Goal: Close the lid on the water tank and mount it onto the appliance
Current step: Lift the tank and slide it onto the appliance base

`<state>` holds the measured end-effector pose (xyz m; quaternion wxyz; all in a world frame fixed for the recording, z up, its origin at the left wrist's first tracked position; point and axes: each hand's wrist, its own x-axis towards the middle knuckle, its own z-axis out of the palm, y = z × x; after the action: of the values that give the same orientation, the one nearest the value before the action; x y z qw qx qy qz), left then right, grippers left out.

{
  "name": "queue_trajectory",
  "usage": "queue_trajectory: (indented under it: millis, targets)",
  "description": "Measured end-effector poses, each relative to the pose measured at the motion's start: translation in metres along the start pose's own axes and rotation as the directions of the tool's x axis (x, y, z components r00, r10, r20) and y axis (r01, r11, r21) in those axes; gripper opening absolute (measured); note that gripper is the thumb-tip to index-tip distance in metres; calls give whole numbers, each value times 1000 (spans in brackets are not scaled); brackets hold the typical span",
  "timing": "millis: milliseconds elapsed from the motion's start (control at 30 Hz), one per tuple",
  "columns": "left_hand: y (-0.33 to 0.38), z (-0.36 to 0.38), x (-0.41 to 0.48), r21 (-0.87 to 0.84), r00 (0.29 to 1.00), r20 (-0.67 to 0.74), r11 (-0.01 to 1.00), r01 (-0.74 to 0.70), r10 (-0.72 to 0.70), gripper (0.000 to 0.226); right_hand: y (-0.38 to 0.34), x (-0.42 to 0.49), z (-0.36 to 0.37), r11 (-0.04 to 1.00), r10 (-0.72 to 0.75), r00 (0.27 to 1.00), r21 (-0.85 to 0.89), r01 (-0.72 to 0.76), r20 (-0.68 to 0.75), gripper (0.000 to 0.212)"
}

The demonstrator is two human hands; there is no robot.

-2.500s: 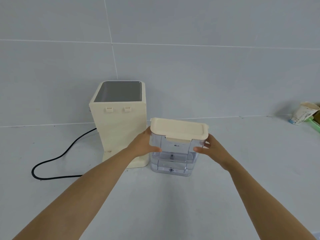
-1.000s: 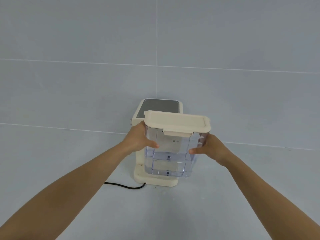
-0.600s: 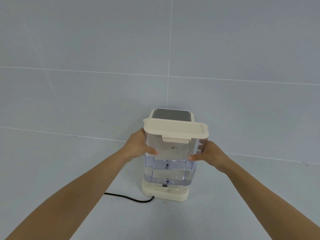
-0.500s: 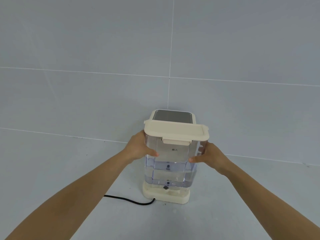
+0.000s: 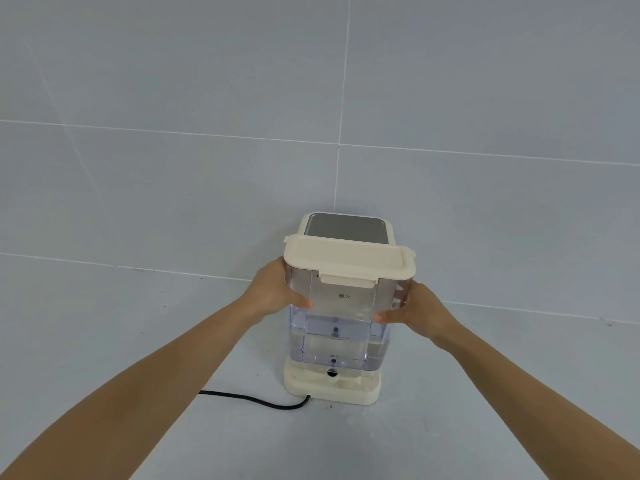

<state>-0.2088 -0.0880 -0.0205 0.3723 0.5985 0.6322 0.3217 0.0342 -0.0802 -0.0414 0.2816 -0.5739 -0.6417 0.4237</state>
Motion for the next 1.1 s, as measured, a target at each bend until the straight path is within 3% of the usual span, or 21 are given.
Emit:
queue_trajectory:
  millis: [1100]
  targets:
    - [-38,17,2,49,1000,22,999,-12,11,64,26,0,20,983,58,998,-172,-60,-14,78]
